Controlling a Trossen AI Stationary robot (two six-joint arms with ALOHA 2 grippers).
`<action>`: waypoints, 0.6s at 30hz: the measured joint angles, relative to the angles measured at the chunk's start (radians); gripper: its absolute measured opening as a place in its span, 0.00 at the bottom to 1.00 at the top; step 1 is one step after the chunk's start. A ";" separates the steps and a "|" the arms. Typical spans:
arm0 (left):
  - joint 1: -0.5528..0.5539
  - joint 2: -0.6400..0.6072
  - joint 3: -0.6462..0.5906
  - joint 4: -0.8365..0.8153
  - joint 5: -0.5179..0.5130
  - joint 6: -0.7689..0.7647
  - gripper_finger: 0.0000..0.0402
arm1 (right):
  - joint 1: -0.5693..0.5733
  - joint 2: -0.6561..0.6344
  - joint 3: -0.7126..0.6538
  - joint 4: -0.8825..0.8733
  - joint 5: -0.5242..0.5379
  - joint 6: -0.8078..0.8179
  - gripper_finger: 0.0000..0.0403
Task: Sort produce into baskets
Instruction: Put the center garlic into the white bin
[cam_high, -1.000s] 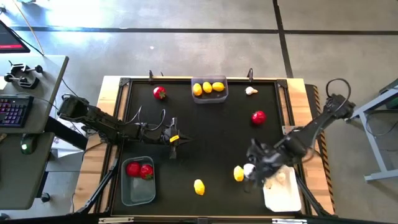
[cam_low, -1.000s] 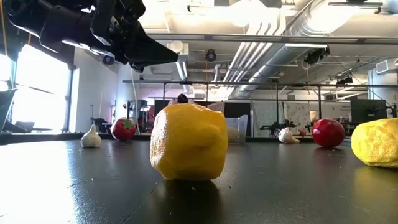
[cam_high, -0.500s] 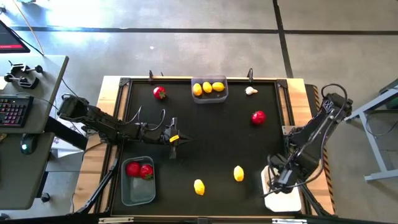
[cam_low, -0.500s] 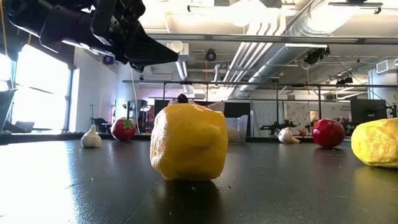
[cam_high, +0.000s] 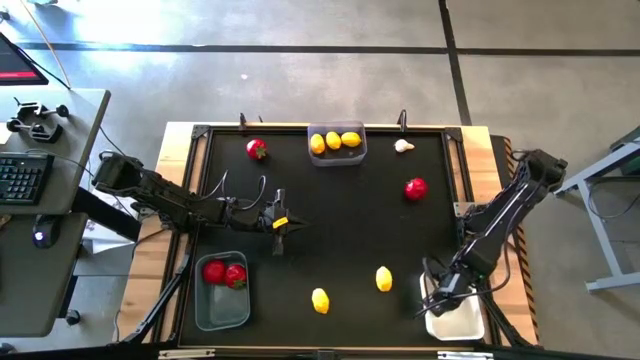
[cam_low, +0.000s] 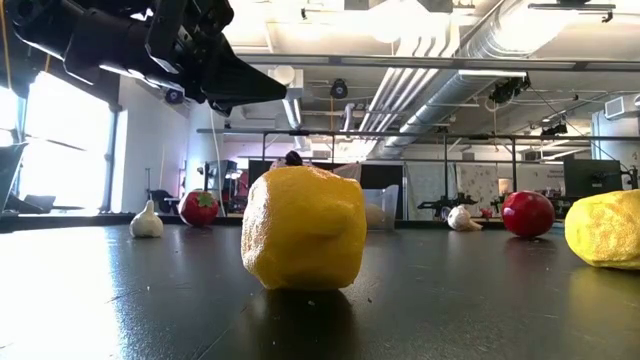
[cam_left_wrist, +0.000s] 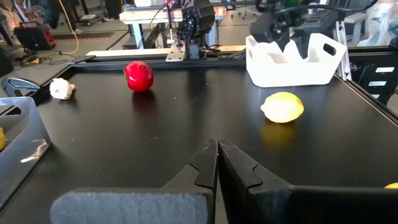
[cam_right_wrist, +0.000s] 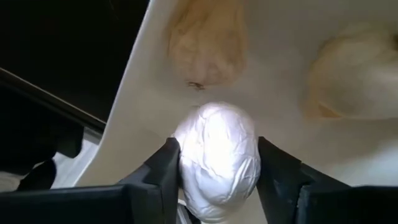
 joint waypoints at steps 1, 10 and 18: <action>0.000 0.000 0.000 0.000 0.000 0.000 0.00 | 0.000 0.000 -0.010 0.021 -0.001 0.000 0.37; 0.000 0.000 0.000 -0.001 -0.003 -0.001 0.00 | 0.000 0.000 -0.011 0.020 -0.029 -0.002 0.61; 0.000 0.000 0.000 -0.003 -0.003 0.000 0.00 | 0.000 0.000 0.004 0.022 -0.147 -0.029 0.67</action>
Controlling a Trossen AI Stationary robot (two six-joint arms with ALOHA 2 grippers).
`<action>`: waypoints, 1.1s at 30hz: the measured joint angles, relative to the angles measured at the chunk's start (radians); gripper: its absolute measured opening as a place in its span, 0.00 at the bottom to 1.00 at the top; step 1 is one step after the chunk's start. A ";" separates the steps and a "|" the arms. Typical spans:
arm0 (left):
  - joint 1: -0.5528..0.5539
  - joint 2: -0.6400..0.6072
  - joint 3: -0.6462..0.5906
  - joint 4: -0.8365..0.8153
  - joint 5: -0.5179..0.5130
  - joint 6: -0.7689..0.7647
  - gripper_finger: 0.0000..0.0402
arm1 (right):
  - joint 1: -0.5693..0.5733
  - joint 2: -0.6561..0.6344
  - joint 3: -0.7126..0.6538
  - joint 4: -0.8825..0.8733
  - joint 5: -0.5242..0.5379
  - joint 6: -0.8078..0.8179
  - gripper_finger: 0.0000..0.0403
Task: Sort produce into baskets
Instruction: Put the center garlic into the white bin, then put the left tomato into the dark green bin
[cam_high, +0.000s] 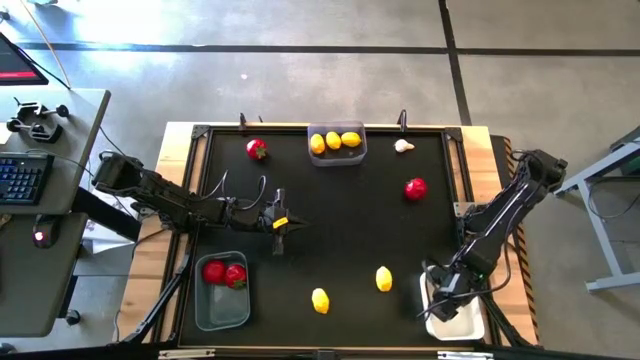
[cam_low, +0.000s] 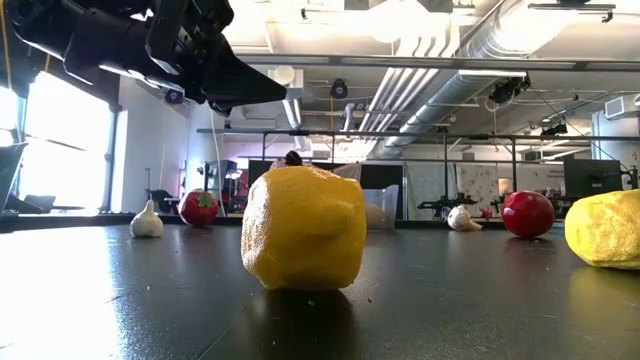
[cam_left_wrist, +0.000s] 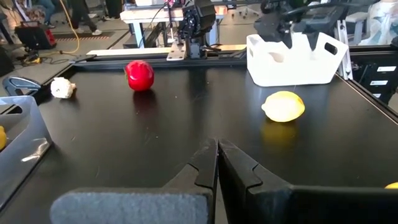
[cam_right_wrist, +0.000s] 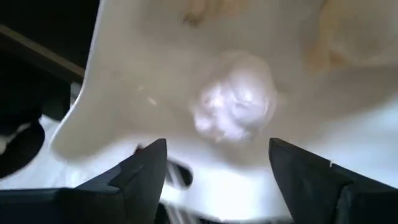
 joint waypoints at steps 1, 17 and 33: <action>0.000 0.000 0.000 0.000 0.000 0.001 0.00 | 0.000 0.000 0.013 -0.009 -0.010 -0.008 0.66; 0.000 0.000 0.000 -0.001 0.000 0.007 0.00 | -0.030 0.000 0.350 -0.639 0.047 -0.385 0.04; 0.025 0.000 0.000 -0.109 -0.172 -0.035 0.00 | -0.404 -0.002 0.251 -0.450 0.459 -1.042 0.00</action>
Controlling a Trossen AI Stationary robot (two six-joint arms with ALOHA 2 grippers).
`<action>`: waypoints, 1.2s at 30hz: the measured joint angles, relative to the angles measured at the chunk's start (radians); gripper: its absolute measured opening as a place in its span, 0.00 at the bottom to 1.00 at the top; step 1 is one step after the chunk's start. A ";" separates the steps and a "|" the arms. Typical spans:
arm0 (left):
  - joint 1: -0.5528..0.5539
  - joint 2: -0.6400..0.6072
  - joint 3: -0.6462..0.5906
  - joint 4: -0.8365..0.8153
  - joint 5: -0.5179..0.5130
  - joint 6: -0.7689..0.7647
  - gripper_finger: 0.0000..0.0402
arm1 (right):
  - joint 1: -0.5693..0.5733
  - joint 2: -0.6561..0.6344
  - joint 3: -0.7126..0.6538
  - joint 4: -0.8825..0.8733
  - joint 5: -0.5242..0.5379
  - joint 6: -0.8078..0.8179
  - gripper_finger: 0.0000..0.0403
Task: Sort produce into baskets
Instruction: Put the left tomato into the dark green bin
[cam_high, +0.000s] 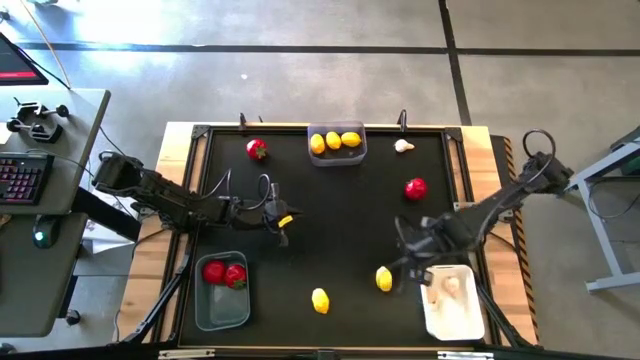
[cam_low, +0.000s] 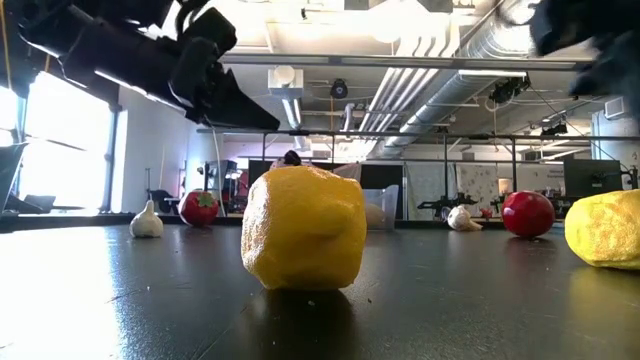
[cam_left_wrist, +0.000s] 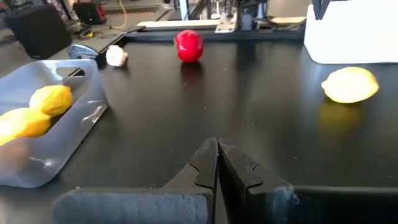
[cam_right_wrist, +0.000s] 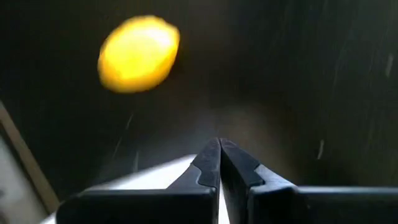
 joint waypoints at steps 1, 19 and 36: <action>0.006 0.000 0.000 -0.003 0.000 0.010 0.00 | -0.034 0.000 -0.024 0.049 0.018 -0.056 0.00; 0.203 -0.003 0.064 -0.385 0.133 -0.027 0.00 | -0.450 0.001 -0.449 1.290 0.113 -0.696 0.00; 0.553 -0.006 0.450 -1.288 0.031 0.204 0.09 | -0.494 0.001 -0.518 1.450 0.122 -0.731 0.00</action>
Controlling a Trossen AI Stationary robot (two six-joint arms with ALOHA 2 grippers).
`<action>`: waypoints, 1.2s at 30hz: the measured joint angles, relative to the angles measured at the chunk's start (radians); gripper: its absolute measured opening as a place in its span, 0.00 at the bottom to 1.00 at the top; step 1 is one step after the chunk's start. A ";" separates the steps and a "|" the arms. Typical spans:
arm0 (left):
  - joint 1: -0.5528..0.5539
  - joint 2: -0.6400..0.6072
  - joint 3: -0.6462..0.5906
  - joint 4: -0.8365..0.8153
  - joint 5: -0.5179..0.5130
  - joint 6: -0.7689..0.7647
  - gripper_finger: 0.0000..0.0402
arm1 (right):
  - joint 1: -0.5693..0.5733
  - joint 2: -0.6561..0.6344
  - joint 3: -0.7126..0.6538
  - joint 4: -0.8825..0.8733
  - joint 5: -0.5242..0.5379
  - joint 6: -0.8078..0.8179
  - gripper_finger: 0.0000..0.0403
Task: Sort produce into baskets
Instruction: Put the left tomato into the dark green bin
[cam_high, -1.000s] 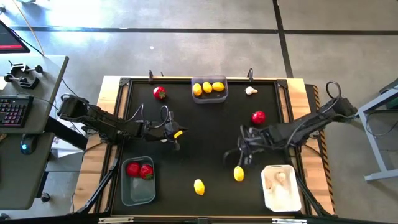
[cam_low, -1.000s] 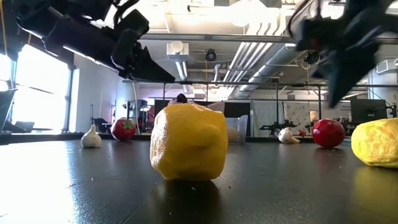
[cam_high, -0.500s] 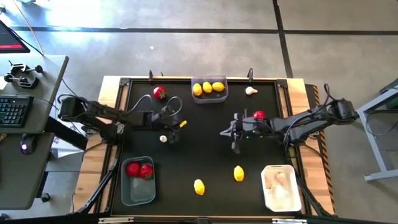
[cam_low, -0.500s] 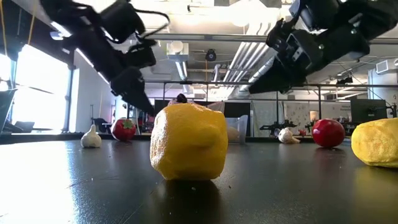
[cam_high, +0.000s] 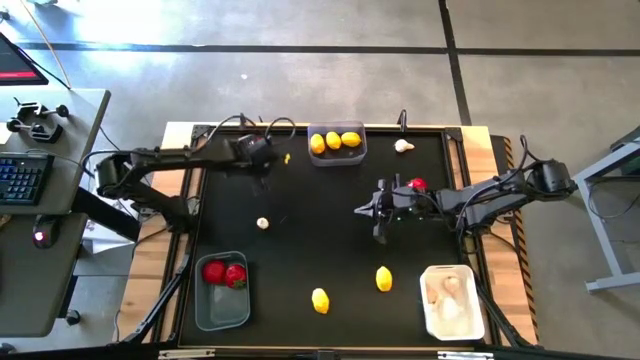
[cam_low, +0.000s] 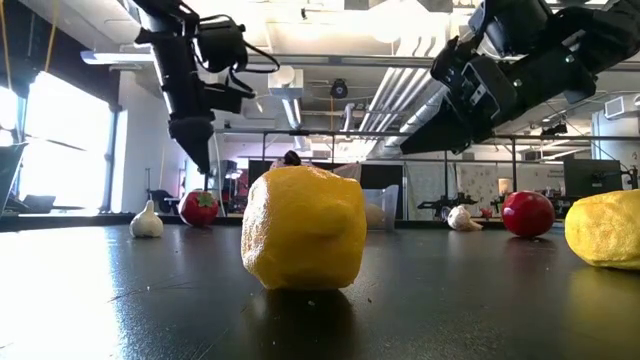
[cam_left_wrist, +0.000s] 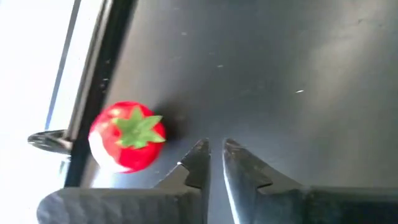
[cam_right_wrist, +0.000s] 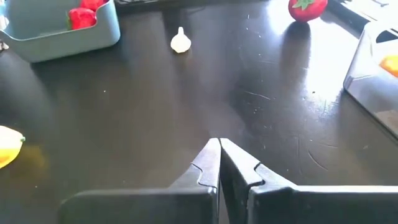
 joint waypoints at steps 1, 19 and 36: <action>0.015 0.000 0.007 -0.008 0.000 0.023 0.11 | 0.000 0.000 0.000 0.000 0.000 0.000 0.00; 0.335 0.000 0.009 0.042 0.116 -0.030 0.57 | 0.000 0.000 0.000 0.004 0.040 -0.010 0.00; 0.517 0.090 0.009 0.120 0.270 -0.060 0.57 | 0.000 0.001 0.000 0.034 0.045 -0.043 0.00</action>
